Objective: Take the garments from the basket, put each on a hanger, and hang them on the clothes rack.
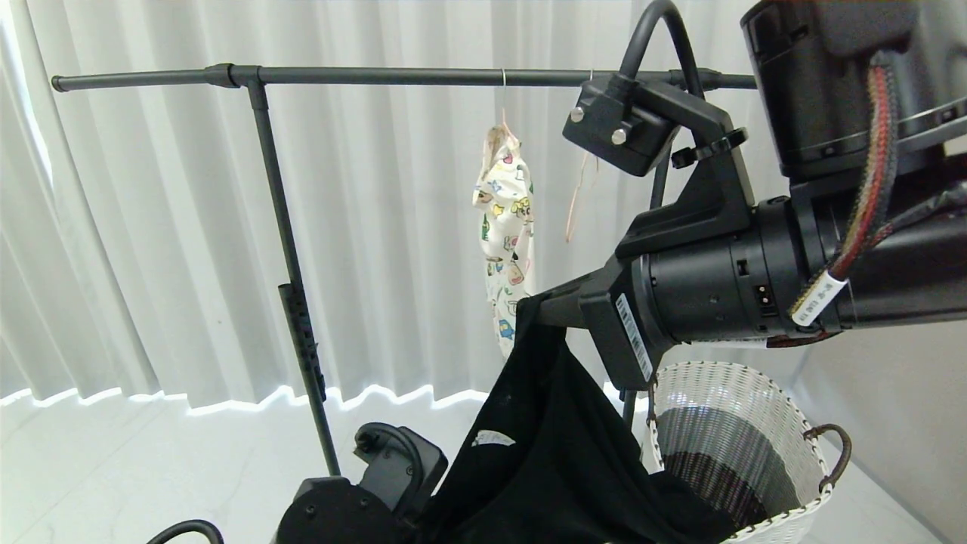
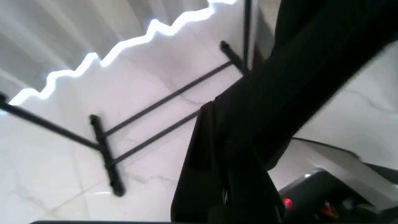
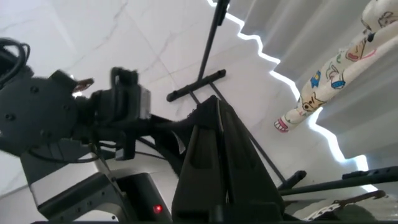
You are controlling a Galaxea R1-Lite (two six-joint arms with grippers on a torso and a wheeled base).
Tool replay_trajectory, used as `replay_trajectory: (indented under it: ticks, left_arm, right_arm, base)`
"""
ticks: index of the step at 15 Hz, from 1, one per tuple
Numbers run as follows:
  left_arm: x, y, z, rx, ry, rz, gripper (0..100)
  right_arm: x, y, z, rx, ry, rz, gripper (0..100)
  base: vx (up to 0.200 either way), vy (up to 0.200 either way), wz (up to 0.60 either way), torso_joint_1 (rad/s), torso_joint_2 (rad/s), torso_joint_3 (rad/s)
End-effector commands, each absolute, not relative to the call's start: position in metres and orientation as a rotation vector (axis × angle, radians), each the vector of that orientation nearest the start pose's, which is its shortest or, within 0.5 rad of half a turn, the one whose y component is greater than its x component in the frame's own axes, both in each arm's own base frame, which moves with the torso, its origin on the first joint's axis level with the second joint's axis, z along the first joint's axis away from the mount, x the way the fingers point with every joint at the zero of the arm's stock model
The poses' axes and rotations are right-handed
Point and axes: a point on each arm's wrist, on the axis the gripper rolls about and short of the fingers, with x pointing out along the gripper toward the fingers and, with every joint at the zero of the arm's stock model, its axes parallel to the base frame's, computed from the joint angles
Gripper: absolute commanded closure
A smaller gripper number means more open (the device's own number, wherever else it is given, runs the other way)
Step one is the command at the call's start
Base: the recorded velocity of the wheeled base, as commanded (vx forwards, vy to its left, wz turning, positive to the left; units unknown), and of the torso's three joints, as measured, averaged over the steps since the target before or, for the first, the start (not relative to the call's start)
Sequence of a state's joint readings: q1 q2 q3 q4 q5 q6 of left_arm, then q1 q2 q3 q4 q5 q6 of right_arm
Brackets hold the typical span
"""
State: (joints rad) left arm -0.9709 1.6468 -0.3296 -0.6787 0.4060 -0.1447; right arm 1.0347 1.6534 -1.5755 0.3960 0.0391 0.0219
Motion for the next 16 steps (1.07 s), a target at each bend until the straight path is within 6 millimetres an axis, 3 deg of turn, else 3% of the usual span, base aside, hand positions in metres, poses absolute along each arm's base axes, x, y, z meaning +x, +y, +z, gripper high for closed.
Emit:
replay_trajectory:
  ticks: [1, 3, 5, 9, 12, 15, 16]
  left_arm:
    - [0.134, -0.161, 0.116, 0.210, 0.449, -0.467, 100]
    - [0.133, -0.137, 0.151, 0.200, 0.438, -0.399, 100]
    - [0.122, -0.107, 0.209, 0.189, 0.461, -0.338, 100]
    - [0.110, -0.091, 0.292, 0.153, 0.422, -0.323, 100]
    - [0.107, -0.091, 0.323, 0.149, 0.402, -0.337, 100]
    - [0.097, -0.094, 0.321, 0.192, 0.436, -0.399, 100]
    - [0.091, -0.100, 0.320, 0.222, 0.438, -0.457, 100]
  right_arm:
    - [0.154, 0.256, 0.314, -0.209, 0.437, 1.036, 100]
    - [0.157, 0.262, 0.320, -0.178, 0.368, 1.027, 100]
    - [0.159, 0.264, 0.323, -0.157, 0.324, 1.021, 100]
    - [0.159, 0.267, 0.335, -0.104, 0.220, 1.029, 100]
    - [0.154, 0.254, 0.345, -0.098, 0.187, 0.942, 100]
    - [0.142, 0.230, 0.354, -0.121, 0.208, 0.875, 100]
    - [0.131, 0.208, 0.351, -0.170, 0.271, 0.811, 100]
  base:
    - [0.000, 0.000, 0.00, 0.000, 0.00, 0.000]
    - [0.000, 0.000, 0.00, 0.000, 0.00, 0.000]
    - [0.000, 0.000, 0.00, 0.000, 0.00, 0.000]
    - [0.000, 0.000, 0.00, 0.000, 0.00, 0.000]
    - [0.000, 0.000, 0.00, 0.000, 0.00, 0.000]
    - [0.000, 0.000, 0.00, 0.000, 0.00, 0.000]
    - [0.000, 0.000, 0.00, 0.000, 0.00, 0.000]
